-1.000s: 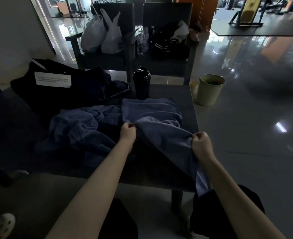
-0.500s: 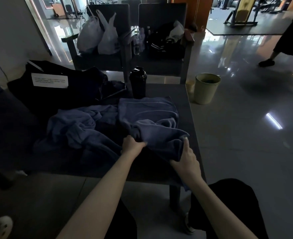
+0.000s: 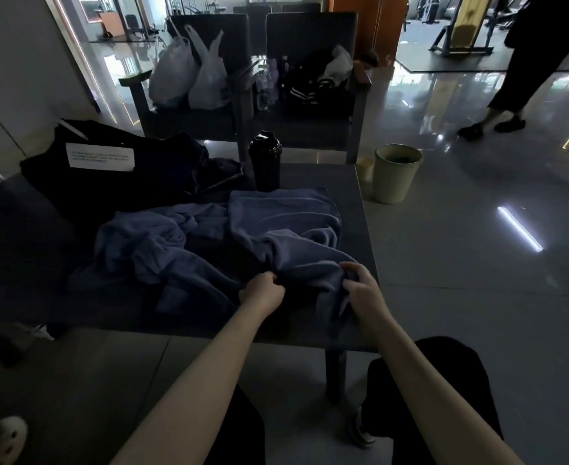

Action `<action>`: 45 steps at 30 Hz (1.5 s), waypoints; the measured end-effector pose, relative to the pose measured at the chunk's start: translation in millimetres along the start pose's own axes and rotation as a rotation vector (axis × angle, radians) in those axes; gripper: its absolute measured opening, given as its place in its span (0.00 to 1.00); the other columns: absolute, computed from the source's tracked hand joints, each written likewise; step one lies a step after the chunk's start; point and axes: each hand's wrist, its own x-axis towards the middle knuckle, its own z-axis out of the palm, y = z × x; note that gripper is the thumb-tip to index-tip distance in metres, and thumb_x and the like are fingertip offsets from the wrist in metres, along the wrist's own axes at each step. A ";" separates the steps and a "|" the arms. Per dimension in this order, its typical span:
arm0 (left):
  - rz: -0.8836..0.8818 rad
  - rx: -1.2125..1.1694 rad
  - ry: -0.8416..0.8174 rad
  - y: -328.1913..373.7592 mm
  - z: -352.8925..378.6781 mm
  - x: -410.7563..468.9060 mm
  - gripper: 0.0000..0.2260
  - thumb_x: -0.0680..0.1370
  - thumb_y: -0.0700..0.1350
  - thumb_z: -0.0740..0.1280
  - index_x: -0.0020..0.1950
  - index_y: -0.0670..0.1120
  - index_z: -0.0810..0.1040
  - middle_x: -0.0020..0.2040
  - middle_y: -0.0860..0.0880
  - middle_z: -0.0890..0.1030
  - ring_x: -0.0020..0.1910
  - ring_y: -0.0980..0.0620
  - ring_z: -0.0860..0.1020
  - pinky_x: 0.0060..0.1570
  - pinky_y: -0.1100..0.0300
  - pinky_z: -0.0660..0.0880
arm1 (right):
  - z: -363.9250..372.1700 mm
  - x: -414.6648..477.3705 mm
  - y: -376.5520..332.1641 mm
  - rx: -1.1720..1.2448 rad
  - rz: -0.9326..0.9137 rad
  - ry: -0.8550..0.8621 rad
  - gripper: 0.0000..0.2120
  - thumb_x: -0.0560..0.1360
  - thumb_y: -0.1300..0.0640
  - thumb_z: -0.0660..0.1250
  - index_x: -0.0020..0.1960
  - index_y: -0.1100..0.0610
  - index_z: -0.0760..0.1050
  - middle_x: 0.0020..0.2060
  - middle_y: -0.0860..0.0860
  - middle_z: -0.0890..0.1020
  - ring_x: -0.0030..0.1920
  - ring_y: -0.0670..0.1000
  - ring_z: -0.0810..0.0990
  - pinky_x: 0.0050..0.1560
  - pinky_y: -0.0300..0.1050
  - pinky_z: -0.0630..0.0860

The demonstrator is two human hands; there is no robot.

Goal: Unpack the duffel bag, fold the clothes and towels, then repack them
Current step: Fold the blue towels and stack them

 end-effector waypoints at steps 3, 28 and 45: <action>0.022 0.258 -0.007 4.7 -0.1 -7.9 0.19 0.77 0.56 0.60 0.64 0.49 0.73 0.65 0.45 0.74 0.65 0.42 0.69 0.62 0.48 0.64 | -0.5 4.2 -12.4 0.310 0.118 -0.055 0.12 0.77 0.69 0.57 0.58 0.60 0.74 0.49 0.58 0.79 0.46 0.54 0.78 0.42 0.42 0.76; 0.538 -0.278 -0.182 35.4 6.2 -46.6 0.10 0.72 0.39 0.72 0.51 0.46 0.75 0.46 0.54 0.75 0.46 0.58 0.76 0.45 0.74 0.69 | -11.0 8.6 -14.4 0.338 0.233 0.054 0.14 0.77 0.71 0.58 0.62 0.67 0.72 0.40 0.55 0.77 0.39 0.50 0.76 0.25 0.31 0.73; 0.417 -0.089 -0.082 49.7 -55.3 -52.1 0.12 0.75 0.52 0.69 0.49 0.43 0.76 0.41 0.47 0.81 0.37 0.52 0.79 0.35 0.61 0.75 | -29.1 16.1 -5.5 -0.157 0.140 0.129 0.22 0.73 0.74 0.55 0.66 0.67 0.69 0.58 0.61 0.76 0.55 0.58 0.75 0.51 0.47 0.74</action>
